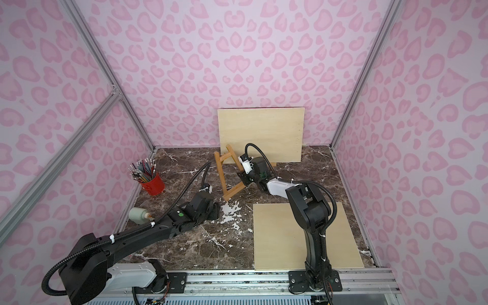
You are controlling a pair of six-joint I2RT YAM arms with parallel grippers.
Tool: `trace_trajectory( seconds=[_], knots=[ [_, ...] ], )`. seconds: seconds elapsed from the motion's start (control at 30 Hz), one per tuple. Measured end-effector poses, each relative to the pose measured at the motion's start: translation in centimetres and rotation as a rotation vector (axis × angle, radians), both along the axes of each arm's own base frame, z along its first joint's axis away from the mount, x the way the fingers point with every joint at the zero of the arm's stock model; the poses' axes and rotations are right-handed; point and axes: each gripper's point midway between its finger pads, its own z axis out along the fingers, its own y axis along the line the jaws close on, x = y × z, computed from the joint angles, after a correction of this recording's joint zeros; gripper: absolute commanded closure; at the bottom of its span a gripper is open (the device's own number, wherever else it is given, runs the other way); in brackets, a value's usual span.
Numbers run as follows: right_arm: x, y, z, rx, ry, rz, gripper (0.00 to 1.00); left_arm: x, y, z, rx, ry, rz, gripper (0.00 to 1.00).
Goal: Disassemble the easel
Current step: Pick up the easel at the center of the board, then fold up the easel.
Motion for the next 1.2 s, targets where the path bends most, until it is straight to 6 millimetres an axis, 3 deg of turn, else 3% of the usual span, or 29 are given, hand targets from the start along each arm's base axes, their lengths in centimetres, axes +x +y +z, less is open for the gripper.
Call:
trace_trajectory(
  seconds=[0.13, 0.5, 0.77, 1.0, 1.2],
  knots=[
    [-0.3, 0.4, 0.1, -0.011, -0.021, 0.013, 0.69, 0.0, 0.2, 0.3, -0.003, -0.005, 0.002, 0.37],
    [-1.2, 0.7, 2.9, -0.048, -0.116, 0.033, 0.89, -0.1, 1.3, 1.3, -0.027, -0.018, 0.022, 0.34],
    [-2.5, 0.6, 5.6, -0.048, -0.152, 0.045, 0.96, 0.9, 4.3, 3.7, -0.092, -0.053, 0.094, 0.3],
    [-5.9, 0.2, 8.2, -0.026, -0.152, 0.083, 0.96, 2.1, 7.2, 6.3, -0.156, -0.081, 0.122, 0.28],
    [-9.9, -0.5, 8.6, 0.012, -0.097, 0.138, 0.96, 3.6, 7.7, 8.2, -0.226, -0.088, 0.068, 0.28]
  ],
)
